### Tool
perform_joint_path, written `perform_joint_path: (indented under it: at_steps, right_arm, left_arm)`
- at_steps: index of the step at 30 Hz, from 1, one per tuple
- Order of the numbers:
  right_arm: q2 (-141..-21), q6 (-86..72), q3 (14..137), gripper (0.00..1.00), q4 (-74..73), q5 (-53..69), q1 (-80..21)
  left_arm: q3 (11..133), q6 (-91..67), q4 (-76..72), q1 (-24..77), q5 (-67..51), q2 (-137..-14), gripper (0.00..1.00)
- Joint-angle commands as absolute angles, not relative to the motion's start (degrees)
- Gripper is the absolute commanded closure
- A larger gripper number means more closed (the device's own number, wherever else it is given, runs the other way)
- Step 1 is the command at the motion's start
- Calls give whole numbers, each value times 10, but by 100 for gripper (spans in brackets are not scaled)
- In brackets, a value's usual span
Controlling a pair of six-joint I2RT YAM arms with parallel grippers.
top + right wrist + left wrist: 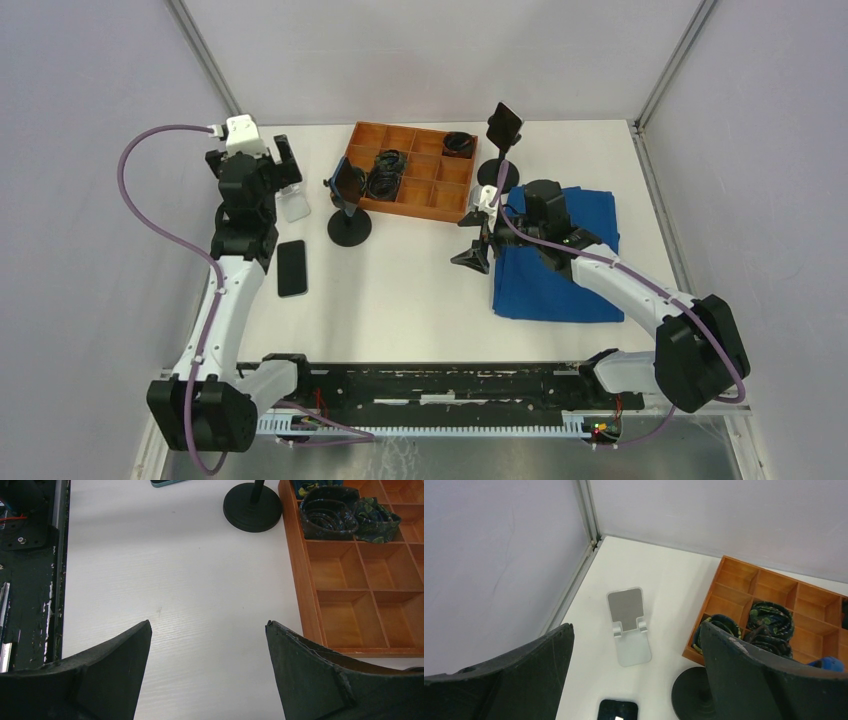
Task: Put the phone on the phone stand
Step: Move the phone stand with the phone to the center of the board, then move the phone stand to the center of the board.
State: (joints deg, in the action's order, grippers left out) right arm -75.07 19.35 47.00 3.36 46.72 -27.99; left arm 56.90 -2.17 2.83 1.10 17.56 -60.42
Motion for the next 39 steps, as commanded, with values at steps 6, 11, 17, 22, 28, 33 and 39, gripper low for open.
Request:
perform_joint_path:
  at_steps: [6, 11, 17, 22, 28, 33, 39]
  right_arm:
    - [-759, 199, 469, 10, 46, 486, -277]
    - [-764, 203, 471, 10, 41, 488, -278]
    - [-764, 207, 472, 9, 39, 490, -277]
    - [-767, 208, 473, 9, 36, 492, -277]
    - [-770, 210, 475, 9, 33, 495, -278]
    - [-769, 210, 475, 9, 33, 496, -278]
    - [-772, 210, 475, 8, 33, 497, -278]
  left_arm:
    - [583, -59, 10, -21, 148, -671, 0]
    - [602, -63, 31, -23, 147, -714, 0]
    - [611, -67, 41, -25, 147, -745, 0]
    - [626, -68, 51, -25, 153, -780, 0]
    - [643, -65, 60, -26, 171, -826, 0]
    - [649, -67, 67, -27, 172, -845, 0]
    - [644, -61, 59, -27, 172, -854, 0]
